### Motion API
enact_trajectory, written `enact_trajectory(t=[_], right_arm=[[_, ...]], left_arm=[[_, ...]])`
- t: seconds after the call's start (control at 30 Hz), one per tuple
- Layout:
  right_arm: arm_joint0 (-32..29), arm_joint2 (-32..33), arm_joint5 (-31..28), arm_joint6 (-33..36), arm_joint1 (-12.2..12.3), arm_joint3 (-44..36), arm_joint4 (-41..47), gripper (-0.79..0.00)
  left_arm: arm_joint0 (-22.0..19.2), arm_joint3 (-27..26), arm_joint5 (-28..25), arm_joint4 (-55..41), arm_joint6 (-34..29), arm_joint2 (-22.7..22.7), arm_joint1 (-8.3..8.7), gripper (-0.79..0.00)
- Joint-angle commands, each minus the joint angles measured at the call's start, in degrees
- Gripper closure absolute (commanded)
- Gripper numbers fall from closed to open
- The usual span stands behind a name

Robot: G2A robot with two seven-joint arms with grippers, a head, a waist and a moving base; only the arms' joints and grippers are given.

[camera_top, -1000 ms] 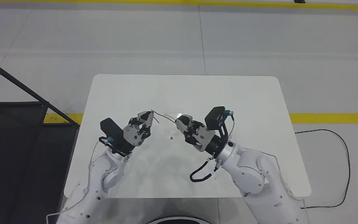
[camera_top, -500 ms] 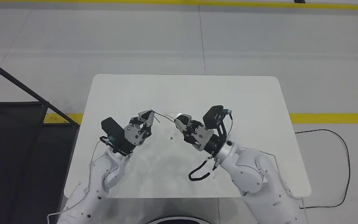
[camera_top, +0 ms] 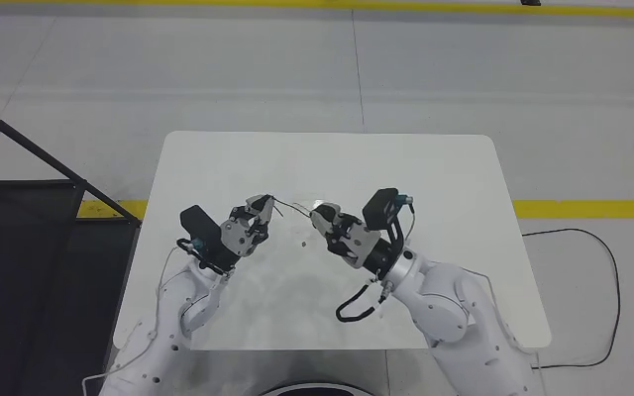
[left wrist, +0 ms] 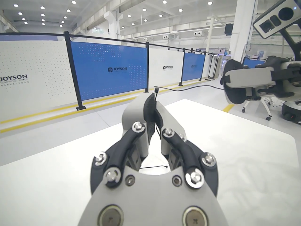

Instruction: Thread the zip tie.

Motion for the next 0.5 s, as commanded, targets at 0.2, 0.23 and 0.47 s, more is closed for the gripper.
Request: enact_trajectory(t=[0.2,0.23,0.47], right_arm=[[-1.60,1.09,-2.29,0.16,0.33,-0.57,-0.59,0.000],[-1.59,1.10,-2.27,0.16,0.32,-0.54,-0.63,0.000],[-2.17,1.17,-2.22,-1.26,0.28,-0.49,-1.16,0.000]], left_arm=[[-2.00,0.79,-6.60,-1.92,-3.58,-0.45,0.28,0.000],[-2.10,0.84,-6.53,-1.81,-3.63,-0.31,0.26,0.000],[-2.64,1.53,-8.69,-2.33,-4.06,-0.10,0.30,0.000]])
